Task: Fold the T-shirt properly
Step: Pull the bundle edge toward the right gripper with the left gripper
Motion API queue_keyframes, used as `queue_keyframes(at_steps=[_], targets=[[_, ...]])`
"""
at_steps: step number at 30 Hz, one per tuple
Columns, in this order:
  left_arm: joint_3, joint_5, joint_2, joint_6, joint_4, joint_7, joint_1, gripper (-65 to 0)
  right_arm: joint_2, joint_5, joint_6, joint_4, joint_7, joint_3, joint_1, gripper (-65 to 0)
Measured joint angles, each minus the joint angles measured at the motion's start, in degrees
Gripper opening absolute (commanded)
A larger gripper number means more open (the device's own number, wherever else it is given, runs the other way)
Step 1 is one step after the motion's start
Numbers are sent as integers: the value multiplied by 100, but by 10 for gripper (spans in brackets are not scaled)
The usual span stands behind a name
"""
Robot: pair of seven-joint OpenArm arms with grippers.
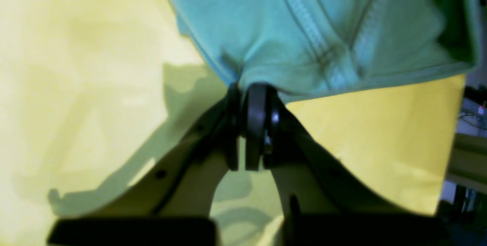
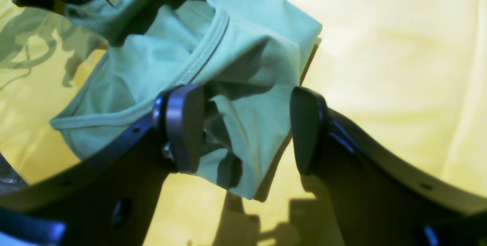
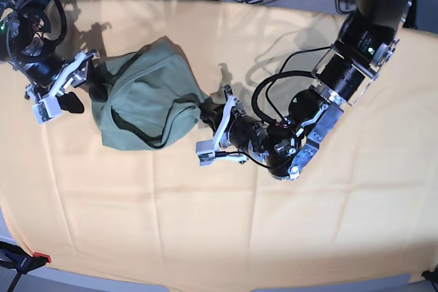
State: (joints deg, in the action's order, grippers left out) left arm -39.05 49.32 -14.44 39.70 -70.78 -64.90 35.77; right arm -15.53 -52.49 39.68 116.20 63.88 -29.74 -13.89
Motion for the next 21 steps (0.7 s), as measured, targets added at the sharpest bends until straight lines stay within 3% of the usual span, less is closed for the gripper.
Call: queue_keyframes(at_steps=[4, 7, 14, 18, 21], targets=[[0, -356, -4, -2, 0, 50, 127, -650, 0, -2, 0, 0, -2, 0, 74, -273], [0, -568, -50, 0, 0, 356, 273, -650, -2, -2, 0, 0, 4, 0, 59, -273], [0, -1845, -81, 0, 0, 1318, 334, -650, 0, -2, 0, 0, 22, 0, 61, -273], [0, -2284, -98, -481, 0, 1458, 343, -650, 0, -37, 0, 0, 249, 0, 59, -273], [0, -2369, -103, -730, 0, 1440, 343, -650, -2, -955, 0, 0, 732, 0, -50, -273]])
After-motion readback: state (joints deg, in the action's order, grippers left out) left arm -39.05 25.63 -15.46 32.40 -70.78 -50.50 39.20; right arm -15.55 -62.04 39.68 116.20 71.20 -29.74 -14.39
